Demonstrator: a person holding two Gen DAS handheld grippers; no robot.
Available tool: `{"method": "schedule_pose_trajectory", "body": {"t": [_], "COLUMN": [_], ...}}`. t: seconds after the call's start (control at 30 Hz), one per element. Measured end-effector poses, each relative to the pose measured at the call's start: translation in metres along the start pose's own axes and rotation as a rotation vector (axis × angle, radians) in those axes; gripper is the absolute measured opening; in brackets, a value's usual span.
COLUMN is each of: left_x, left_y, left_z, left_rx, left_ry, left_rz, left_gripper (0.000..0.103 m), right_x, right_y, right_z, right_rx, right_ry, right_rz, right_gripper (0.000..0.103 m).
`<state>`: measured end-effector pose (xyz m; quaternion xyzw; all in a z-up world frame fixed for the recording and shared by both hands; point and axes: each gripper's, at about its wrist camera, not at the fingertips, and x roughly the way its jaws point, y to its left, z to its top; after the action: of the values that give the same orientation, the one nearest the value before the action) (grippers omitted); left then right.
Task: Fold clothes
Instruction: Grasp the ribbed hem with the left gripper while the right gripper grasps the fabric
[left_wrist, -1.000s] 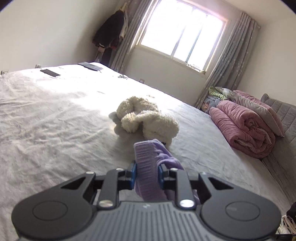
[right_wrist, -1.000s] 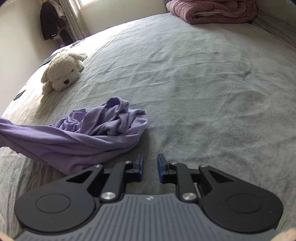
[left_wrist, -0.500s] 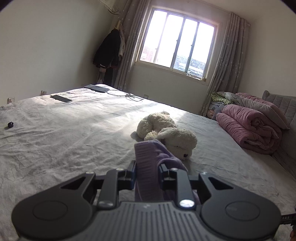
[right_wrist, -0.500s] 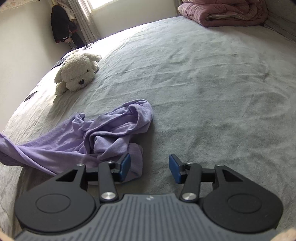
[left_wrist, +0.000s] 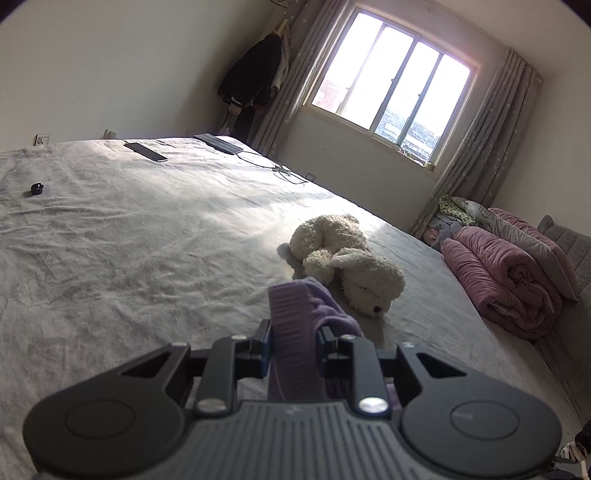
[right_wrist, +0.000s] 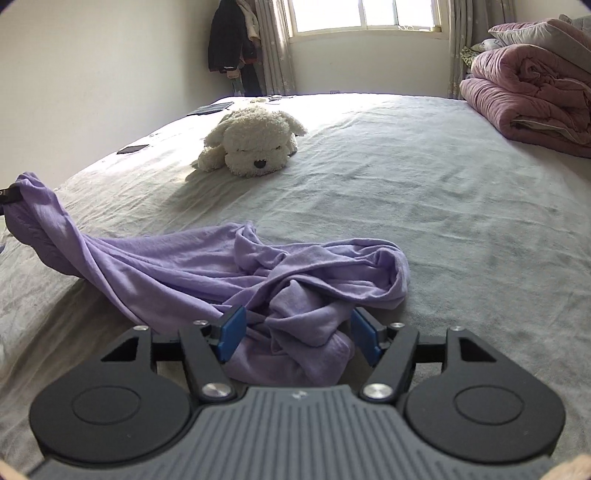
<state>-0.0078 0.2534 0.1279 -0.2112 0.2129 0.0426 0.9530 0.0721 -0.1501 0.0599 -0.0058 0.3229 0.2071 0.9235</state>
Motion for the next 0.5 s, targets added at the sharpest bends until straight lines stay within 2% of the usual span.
{"method": "schedule_pose_trajectory", "body": {"t": [0.03, 0.07, 0.1, 0.13, 0.23, 0.3, 0.4, 0.43, 0.5], "left_x": [0.001, 0.001, 0.002, 0.002, -0.003, -0.008, -0.013, -0.014, -0.017], "left_y": [-0.002, -0.004, -0.005, -0.005, 0.003, 0.011, 0.018, 0.016, 0.011], "left_z": [-0.002, -0.003, -0.004, -0.003, 0.004, 0.008, 0.01, 0.009, 0.007], "left_rx": [0.016, 0.028, 0.036, 0.035, -0.008, -0.043, -0.066, -0.049, 0.002], "left_ry": [0.006, 0.01, 0.011, 0.006, -0.032, -0.06, -0.071, -0.072, -0.078], "left_rz": [-0.001, 0.0, 0.005, 0.015, 0.043, 0.054, 0.033, 0.03, 0.035], "left_gripper": [0.024, 0.024, 0.024, 0.024, 0.024, 0.024, 0.024, 0.024, 0.024], "right_x": [0.005, 0.011, 0.017, 0.022, 0.005, -0.02, -0.054, -0.066, -0.08], "right_y": [0.003, 0.006, 0.006, 0.006, -0.012, -0.025, -0.061, -0.076, -0.097], "right_z": [-0.001, -0.002, -0.004, -0.006, 0.001, 0.016, 0.029, 0.029, 0.025], "right_rx": [-0.018, -0.035, -0.048, -0.061, 0.027, 0.094, 0.27, 0.322, 0.39], "right_ry": [0.018, 0.038, 0.06, 0.083, 0.009, -0.094, -0.196, -0.218, -0.222], "right_rz": [-0.022, -0.047, -0.067, -0.086, -0.098, -0.131, -0.176, -0.217, -0.331], "right_gripper": [0.067, 0.059, 0.044, 0.014, 0.014, 0.013, 0.012, 0.002, 0.0]}}
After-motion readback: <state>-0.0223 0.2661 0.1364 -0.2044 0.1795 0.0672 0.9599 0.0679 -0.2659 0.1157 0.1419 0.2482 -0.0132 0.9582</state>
